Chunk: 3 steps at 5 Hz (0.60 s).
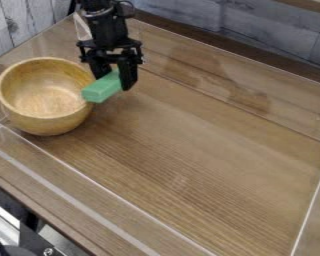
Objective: Move green object from inside the wooden bowl to the table next to it
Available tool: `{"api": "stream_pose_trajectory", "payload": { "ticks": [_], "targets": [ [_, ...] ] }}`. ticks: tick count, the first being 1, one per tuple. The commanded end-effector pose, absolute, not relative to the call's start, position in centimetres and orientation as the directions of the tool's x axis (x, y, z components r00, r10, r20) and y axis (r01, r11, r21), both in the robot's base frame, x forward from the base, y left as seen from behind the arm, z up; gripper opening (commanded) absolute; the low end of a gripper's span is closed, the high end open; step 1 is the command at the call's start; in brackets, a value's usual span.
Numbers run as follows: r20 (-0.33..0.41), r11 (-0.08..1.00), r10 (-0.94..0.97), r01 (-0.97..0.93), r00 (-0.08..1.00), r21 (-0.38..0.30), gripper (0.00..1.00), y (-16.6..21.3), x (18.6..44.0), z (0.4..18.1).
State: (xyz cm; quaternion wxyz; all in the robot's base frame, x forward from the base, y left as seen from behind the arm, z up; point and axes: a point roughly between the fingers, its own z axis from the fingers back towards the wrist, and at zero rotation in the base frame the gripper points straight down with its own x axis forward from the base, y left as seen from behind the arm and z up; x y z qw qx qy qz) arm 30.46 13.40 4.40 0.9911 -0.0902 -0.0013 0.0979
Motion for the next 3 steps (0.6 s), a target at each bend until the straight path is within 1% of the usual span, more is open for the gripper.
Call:
{"api": "stream_pose_trajectory", "payload": {
  "ticks": [1,2,3],
  "targets": [
    [0.036,0.964,0.219,-0.211,0.975,-0.159,0.00,13.6,31.7,5.5],
    [0.035,0.962,0.230,-0.221,0.973,-0.162,0.00,12.6,32.3,5.1],
    [0.035,0.949,0.276,-0.267,0.961,-0.166,0.00,13.0,32.7,4.3]
  ]
}}
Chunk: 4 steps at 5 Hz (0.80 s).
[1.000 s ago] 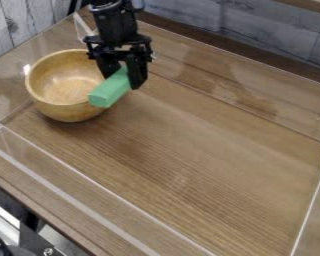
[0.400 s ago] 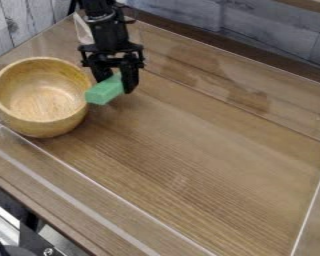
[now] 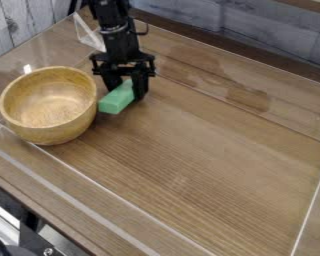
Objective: Move green object from inside the wooden bowl to the table next to it
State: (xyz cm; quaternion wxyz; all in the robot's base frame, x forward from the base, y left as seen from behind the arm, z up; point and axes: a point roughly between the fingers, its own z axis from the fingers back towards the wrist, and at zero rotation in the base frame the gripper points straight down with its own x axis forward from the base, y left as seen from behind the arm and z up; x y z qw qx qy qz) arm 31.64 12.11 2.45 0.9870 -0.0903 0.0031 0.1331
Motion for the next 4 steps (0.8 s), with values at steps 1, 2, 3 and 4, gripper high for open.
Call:
{"api": "stream_pose_trajectory", "payload": {
  "ticks": [1,2,3,4],
  "targets": [
    [0.037,0.935,0.320,-0.309,0.947,-0.172,0.00,13.3,33.1,3.9],
    [0.039,0.942,0.298,-0.287,0.954,-0.176,0.00,13.4,34.0,4.1],
    [0.041,0.948,0.272,-0.261,0.961,-0.181,0.00,13.4,34.8,4.4],
    [0.041,0.940,0.297,-0.285,0.954,-0.185,0.00,13.3,35.2,4.9]
  ]
}}
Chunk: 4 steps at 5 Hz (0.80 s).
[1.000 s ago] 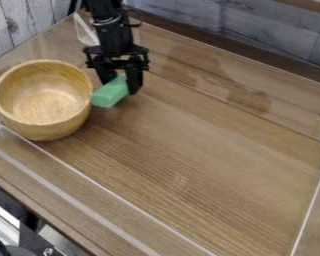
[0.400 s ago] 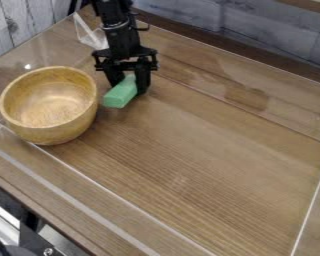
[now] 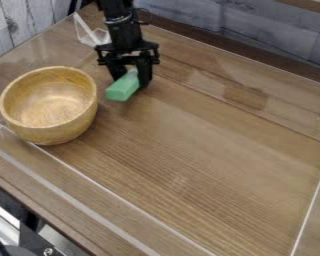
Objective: Move green object from inside the wooden bowl to the table next to it
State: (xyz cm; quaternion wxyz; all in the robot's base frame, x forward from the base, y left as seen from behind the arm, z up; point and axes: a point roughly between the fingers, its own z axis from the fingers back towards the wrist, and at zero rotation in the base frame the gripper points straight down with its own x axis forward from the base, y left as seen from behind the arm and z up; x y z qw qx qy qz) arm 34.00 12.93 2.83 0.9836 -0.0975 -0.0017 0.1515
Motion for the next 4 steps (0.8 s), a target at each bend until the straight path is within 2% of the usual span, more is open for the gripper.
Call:
{"api": "stream_pose_trajectory", "payload": {
  "ticks": [1,3,4],
  "targets": [
    [0.041,0.932,0.322,-0.309,0.946,-0.190,0.00,13.1,35.4,5.5],
    [0.042,0.945,0.273,-0.260,0.961,-0.197,0.00,14.1,35.0,7.7],
    [0.043,0.953,0.241,-0.228,0.970,-0.199,0.00,13.2,35.3,7.4]
  ]
}}
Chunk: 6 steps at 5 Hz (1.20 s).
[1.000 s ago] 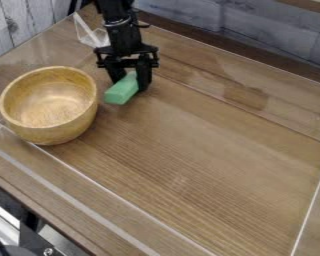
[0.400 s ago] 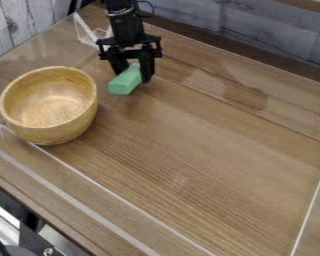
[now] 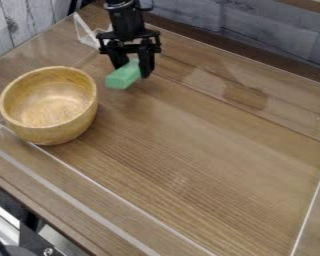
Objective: Move green object from inside the wooden bowl to the table next to it
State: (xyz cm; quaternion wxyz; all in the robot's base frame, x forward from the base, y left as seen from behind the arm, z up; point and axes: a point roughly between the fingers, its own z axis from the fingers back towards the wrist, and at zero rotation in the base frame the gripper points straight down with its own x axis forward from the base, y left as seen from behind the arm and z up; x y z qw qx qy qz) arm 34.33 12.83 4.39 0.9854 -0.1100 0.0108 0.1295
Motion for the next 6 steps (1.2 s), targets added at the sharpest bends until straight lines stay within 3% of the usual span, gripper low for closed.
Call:
{"api": "stream_pose_trajectory", "payload": {
  "ticks": [1,3,5,6],
  "targets": [
    [0.035,0.959,0.211,-0.200,0.977,-0.200,1.00,12.9,35.3,7.9],
    [0.047,0.954,0.233,-0.219,0.971,-0.207,1.00,13.9,34.9,9.2],
    [0.057,0.944,0.272,-0.255,0.961,-0.211,1.00,13.2,34.6,14.0],
    [0.062,0.946,0.268,-0.251,0.961,-0.208,1.00,12.6,34.1,14.7]
  ]
}}
